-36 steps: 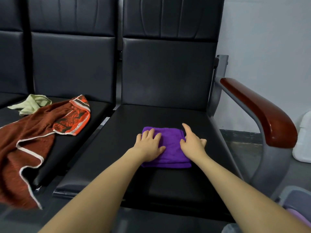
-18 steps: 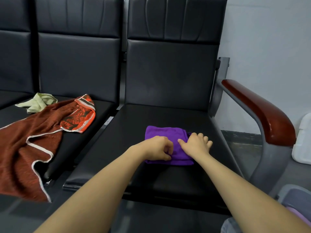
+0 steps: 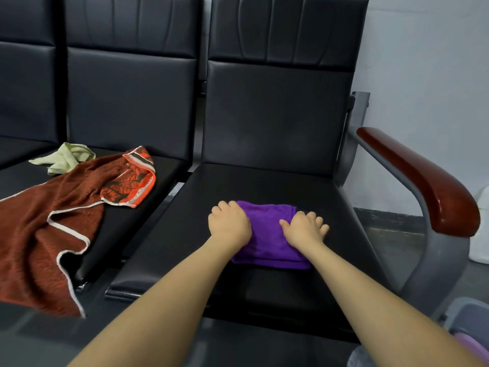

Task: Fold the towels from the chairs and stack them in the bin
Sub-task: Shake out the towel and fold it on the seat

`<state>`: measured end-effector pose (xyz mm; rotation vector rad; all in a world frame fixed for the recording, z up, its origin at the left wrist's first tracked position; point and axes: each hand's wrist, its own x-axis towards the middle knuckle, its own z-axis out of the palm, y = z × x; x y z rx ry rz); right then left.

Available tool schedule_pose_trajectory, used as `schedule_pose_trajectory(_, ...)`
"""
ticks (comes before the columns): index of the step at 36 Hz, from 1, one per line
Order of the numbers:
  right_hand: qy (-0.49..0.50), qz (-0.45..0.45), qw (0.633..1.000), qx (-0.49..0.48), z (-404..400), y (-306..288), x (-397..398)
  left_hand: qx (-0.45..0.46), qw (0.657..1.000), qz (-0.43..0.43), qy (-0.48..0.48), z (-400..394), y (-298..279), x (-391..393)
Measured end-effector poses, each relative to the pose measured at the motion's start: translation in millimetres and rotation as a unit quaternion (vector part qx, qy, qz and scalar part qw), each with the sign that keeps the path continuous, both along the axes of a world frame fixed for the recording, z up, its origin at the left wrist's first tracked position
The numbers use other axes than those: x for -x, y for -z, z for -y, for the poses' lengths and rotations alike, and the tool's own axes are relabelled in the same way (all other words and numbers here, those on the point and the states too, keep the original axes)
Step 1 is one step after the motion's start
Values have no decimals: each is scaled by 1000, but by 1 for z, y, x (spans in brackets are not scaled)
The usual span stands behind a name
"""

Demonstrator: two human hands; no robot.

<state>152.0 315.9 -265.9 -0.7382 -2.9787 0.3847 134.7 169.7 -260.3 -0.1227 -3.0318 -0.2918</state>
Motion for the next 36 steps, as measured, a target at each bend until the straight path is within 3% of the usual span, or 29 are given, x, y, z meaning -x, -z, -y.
schedule_pose_trajectory(4,-35,-47,998,-10,6,-1,-2,-4,998,53,-37,1,8,6)
schedule_pose_trajectory(11,-81,-144,983,73,10,-17,-9,-79,995,37,-46,2,1,2)
schedule_pose_trajectory(15,-81,-187,976,75,9,-34,-17,-191,981,-12,-30,-1,-21,-5)
schedule_pose_trajectory(23,-65,-298,951,55,-10,-81,-32,-176,969,-168,39,-17,-80,-23)
schedule_pose_trajectory(36,-26,-388,921,-21,-68,-140,-98,-225,948,-203,100,-80,-128,-72)
